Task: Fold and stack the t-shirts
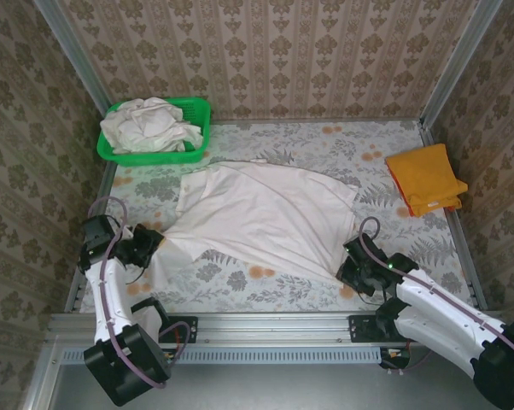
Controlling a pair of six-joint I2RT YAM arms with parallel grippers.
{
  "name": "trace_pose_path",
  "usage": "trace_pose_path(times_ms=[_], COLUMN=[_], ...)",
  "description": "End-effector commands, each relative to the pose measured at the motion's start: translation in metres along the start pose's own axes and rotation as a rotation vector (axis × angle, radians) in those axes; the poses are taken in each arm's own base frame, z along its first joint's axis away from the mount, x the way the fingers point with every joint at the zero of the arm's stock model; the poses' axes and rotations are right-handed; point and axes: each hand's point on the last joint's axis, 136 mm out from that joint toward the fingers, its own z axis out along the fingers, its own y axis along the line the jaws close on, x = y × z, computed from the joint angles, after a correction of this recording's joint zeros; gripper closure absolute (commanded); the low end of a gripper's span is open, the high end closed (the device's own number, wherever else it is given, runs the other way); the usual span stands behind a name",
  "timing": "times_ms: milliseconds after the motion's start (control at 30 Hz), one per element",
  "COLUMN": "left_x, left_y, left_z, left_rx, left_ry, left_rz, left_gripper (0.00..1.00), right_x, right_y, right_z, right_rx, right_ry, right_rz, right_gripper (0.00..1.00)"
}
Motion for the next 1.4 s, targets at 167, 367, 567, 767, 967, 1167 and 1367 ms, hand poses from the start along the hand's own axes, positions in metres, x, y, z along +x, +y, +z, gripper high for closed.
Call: trace_pose_path(times_ms=[167, 367, 567, 767, 967, 1167, 1367], left_x=[0.002, 0.003, 0.001, 0.001, 0.001, -0.005, -0.040], left_y=[-0.001, 0.000, -0.001, -0.001, -0.001, -0.012, -0.069], left_z=[-0.002, -0.001, -0.001, -0.001, 0.000, -0.003, -0.033], left_rx=[0.011, 0.018, 0.017, 0.020, 0.025, 0.061, 0.169], left_ry=[0.001, 0.002, -0.005, -0.006, -0.004, -0.024, -0.143], left_rz=[0.008, 0.003, 0.009, 0.014, 0.012, 0.027, 0.098], left_gripper=[1.00, 1.00, 1.00, 1.00, 1.00, 1.00, 1.00], right_x=[0.020, 0.032, 0.035, 0.023, 0.013, -0.018, -0.087], right_y=[0.006, 0.022, 0.012, 0.011, 0.010, 0.026, 0.072], right_z=[-0.004, 0.002, 0.016, 0.013, 0.009, -0.018, -0.082], right_rx=[-0.090, -0.158, -0.084, -0.089, -0.100, -0.155, -0.291], right_ry=[0.084, 0.157, 0.169, 0.106, 0.054, -0.103, -0.416], right_rz=[0.183, 0.283, 0.292, 0.303, 0.314, 0.155, -0.032], right_gripper=[0.46, 0.48, 0.48, 0.69, 1.00, 1.00, 1.00])
